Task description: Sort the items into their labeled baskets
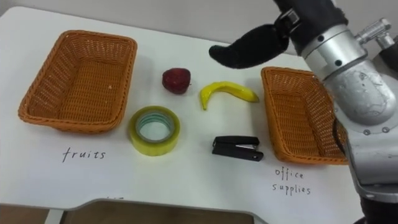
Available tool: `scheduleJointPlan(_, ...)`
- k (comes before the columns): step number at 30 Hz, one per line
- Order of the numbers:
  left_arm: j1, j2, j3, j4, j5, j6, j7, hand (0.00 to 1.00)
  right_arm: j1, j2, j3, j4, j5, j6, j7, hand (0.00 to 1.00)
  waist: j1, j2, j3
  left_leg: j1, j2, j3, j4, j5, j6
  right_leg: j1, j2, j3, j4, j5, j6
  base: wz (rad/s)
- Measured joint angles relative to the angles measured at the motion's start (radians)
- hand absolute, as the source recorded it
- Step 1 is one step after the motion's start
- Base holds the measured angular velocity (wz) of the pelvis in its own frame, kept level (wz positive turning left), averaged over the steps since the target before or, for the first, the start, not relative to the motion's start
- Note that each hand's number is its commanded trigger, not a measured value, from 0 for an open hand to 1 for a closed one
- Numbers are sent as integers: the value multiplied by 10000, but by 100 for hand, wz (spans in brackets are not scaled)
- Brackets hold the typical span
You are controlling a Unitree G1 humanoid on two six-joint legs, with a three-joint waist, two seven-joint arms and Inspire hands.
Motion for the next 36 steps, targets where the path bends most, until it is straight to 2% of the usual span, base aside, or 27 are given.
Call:
scheduleJointPlan(2, -25, 21, -6, -4, 10, 4, -109, 0, 10, -1, 4, 10, 11, 51, 279, 0, 2, -43, -7, 3, -7, -46, 25, 1, 1, 4, -1, 7, -1, 0, 0, 7)
scheduleJointPlan(5, -24, 42, -137, -61, 42, 4, -168, 0, 10, -2, 2, 147, 18, 60, 677, 0, -8, -114, 32, -1, -15, -63, 111, 0, 1, 45, -9, 8, -2, 1, -2, 1)
scheduleJointPlan(7, -45, 70, -222, -135, 152, 4, -282, 0, 22, -3, 3, 163, -16, 76, 1015, 0, -19, -158, 98, -21, -16, -80, 112, 0, 1, 39, -8, 42, -14, 1, -2, 0)
scheduleJointPlan(16, -141, 284, -482, -265, 295, 93, -540, 0, 422, -2, 2, 333, -290, 384, 2161, 0, -14, -157, 105, -168, -27, -188, 174, 0, 1, 23, -3, 37, -13, 1, -1, 3)
scheduleJointPlan(18, -197, 284, -601, -263, 300, 227, -558, 0, 708, -1, 10, 393, -364, 579, 2457, 0, 75, -155, 107, -167, -29, -203, 169, 0, 0, 16, -2, 35, -12, 1, -1, 0)
scheduleJointPlan(21, -219, 284, -760, -248, 279, 236, -518, 0, 823, -2, 123, 511, -713, 725, 2792, 0, 185, -130, 125, -145, -27, -202, 188, 0, 0, 2, 1, 22, -13, 1, -2, -1)
scheduleJointPlan(36, -286, 275, -911, -431, 152, 403, -203, 0, 1208, 29, 614, 1228, -1126, 1074, 3384, 0, 285, -75, 167, -153, -31, -220, 278, 1, 0, 40, 0, 49, -7, 3, -5, 0)
